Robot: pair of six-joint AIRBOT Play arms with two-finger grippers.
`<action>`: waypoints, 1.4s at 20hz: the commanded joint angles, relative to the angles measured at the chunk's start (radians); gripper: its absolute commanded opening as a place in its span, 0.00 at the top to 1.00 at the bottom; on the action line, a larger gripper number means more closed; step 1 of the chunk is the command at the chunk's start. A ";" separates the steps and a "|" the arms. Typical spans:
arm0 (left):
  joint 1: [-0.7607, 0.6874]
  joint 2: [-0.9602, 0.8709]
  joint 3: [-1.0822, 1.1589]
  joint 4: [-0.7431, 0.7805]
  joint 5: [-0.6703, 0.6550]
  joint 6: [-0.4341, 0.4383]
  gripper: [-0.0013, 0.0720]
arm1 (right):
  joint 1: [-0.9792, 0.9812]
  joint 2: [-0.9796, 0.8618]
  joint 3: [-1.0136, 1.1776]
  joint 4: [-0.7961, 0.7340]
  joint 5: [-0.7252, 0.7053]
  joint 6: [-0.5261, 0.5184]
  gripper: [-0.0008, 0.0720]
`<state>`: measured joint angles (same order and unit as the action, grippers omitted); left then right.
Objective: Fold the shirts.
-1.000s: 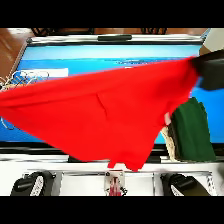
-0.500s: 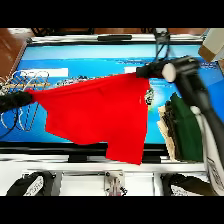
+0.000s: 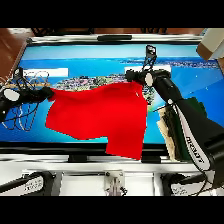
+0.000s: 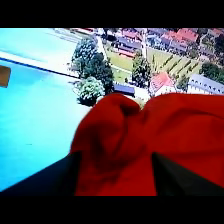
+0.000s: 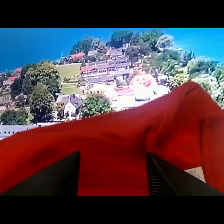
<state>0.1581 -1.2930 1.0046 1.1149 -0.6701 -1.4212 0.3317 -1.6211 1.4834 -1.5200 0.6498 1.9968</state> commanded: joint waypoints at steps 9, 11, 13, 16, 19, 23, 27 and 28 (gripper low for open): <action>0.230 0.088 -0.204 0.097 -0.705 0.069 0.14 | -0.261 0.175 -0.051 0.208 0.940 -0.478 0.27; 0.229 0.090 -0.298 0.001 -0.585 0.105 0.13 | -0.268 0.175 -0.103 0.268 0.881 -0.474 0.27; 0.222 0.086 -0.362 -0.135 -0.451 0.158 0.14 | -0.259 0.175 -0.143 0.296 0.807 -0.458 0.27; 0.184 0.059 -0.385 -0.182 -0.352 0.179 0.14 | -0.260 0.174 -0.189 0.324 0.765 -0.457 0.27; 0.161 0.054 -0.385 -0.189 -0.275 0.179 0.45 | -0.260 0.174 -0.241 0.232 0.747 -0.457 0.14; 0.161 0.054 -0.384 -0.189 -0.246 0.180 0.93 | -0.260 0.140 -0.312 0.209 0.692 -0.468 0.07; 0.161 0.067 -0.382 -0.189 -0.246 0.180 0.93 | -0.259 0.044 -0.314 0.309 0.692 -0.499 0.07; 0.161 0.074 -0.382 -0.189 -0.246 0.180 0.93 | -0.259 0.023 -0.314 0.334 0.694 -0.500 0.07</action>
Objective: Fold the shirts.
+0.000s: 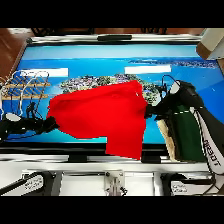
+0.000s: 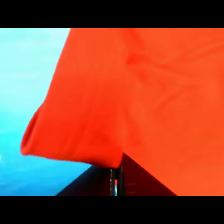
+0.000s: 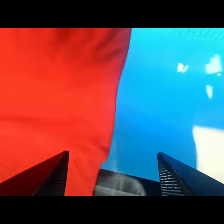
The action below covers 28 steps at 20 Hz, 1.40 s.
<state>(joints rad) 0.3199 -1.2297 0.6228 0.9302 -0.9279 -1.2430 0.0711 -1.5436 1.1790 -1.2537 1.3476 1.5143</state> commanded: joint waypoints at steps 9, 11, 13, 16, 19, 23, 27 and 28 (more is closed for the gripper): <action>0.000 0.085 0.034 -0.004 -0.008 0.050 0.93 | 0.002 -0.121 -0.009 0.280 0.022 -0.020 0.70; 0.000 0.136 0.090 -0.005 -0.008 0.046 0.93 | 0.002 -0.106 -0.008 0.338 0.014 -0.021 0.84; 0.000 0.183 0.155 -0.005 -0.013 0.043 0.93 | 0.002 -0.071 -0.008 0.359 -0.021 -0.037 0.90; 0.000 0.254 0.296 -0.004 -0.049 0.048 0.93 | 0.001 0.057 0.049 0.358 -0.035 -0.164 0.90; 0.000 0.345 0.566 -0.005 -0.049 0.047 0.93 | 0.001 0.277 0.270 0.291 -0.104 -0.237 0.90; 0.000 0.470 1.059 -0.003 -0.048 0.015 0.93 | 0.001 0.589 0.594 0.195 -0.391 -0.236 0.90; 0.000 0.598 1.227 -0.003 -0.054 -0.153 0.93 | 0.001 0.811 0.663 0.145 -0.404 -0.159 0.90; 0.000 0.629 1.226 -0.003 -0.081 -0.173 0.93 | 0.000 0.842 0.663 0.116 -0.362 -0.127 0.90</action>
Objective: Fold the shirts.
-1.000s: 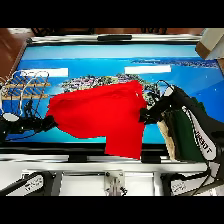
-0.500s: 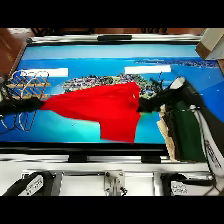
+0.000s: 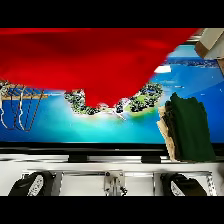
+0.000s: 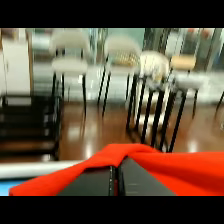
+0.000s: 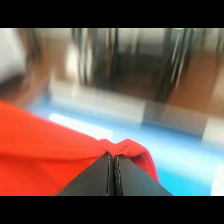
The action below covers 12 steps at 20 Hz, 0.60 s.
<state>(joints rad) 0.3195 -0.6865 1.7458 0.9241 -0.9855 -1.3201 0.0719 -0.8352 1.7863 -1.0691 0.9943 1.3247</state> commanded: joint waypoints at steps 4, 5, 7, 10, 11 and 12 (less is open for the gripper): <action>0.000 0.120 0.100 0.094 -0.286 -0.156 0.93 | 0.000 0.168 0.055 -0.198 0.221 0.142 0.90; 0.000 0.121 0.086 0.126 -0.350 -0.159 0.93 | 0.000 0.157 0.055 -0.219 0.267 0.142 0.90; 0.000 0.121 0.033 0.159 -0.454 -0.159 0.93 | 0.000 0.121 0.054 -0.243 0.340 0.143 0.90; 0.000 0.121 -0.138 0.158 -0.550 -0.159 0.93 | 0.000 0.017 0.052 -0.263 0.448 0.142 0.90; 0.000 0.121 -0.228 0.158 -0.554 -0.159 0.93 | 0.000 -0.026 0.033 -0.282 0.483 0.138 0.90; 0.000 0.121 -0.323 0.158 -0.554 -0.158 0.93 | 0.000 -0.074 -0.006 -0.314 0.503 0.135 0.90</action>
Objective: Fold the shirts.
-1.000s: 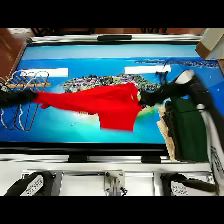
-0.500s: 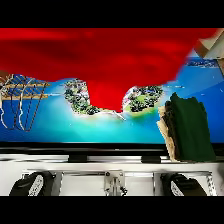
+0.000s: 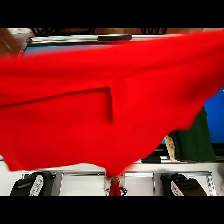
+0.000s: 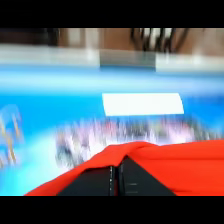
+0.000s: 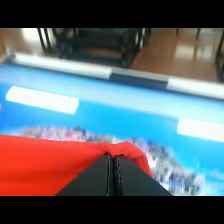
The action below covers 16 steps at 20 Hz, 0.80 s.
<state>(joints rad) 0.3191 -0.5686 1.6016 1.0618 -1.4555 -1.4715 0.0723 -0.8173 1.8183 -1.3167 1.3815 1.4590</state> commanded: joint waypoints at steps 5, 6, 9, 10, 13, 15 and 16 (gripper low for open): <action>0.000 -0.079 -0.715 0.018 0.189 0.117 0.93 | 0.000 -0.348 -0.321 -0.075 -0.126 0.009 0.90; 0.000 -0.128 -0.764 0.008 0.290 0.118 0.93 | 0.000 -0.415 -0.360 -0.054 -0.229 0.017 0.90; -0.002 -0.347 -0.756 -0.071 0.536 0.160 0.93 | 0.000 -0.603 -0.371 0.119 -0.527 0.023 0.90; -0.005 -0.419 -0.731 -0.125 0.606 0.201 0.93 | 0.000 -0.652 -0.371 0.201 -0.639 0.023 0.90; -0.028 -0.632 -0.657 -0.261 0.787 0.256 0.93 | 0.000 -0.763 -0.371 0.362 -0.798 0.023 0.90; -0.054 -0.752 -0.641 -0.307 0.813 0.255 0.93 | 0.000 -0.826 -0.371 0.390 -0.733 0.023 0.90; -0.065 -0.795 -0.640 -0.332 0.798 0.254 0.93 | 0.000 -0.848 -0.372 0.390 -0.689 0.023 0.90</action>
<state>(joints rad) 0.2810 -1.2045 0.9424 0.8391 -0.7528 -1.2442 0.0731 -1.5745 1.4517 -1.0260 0.7128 1.4807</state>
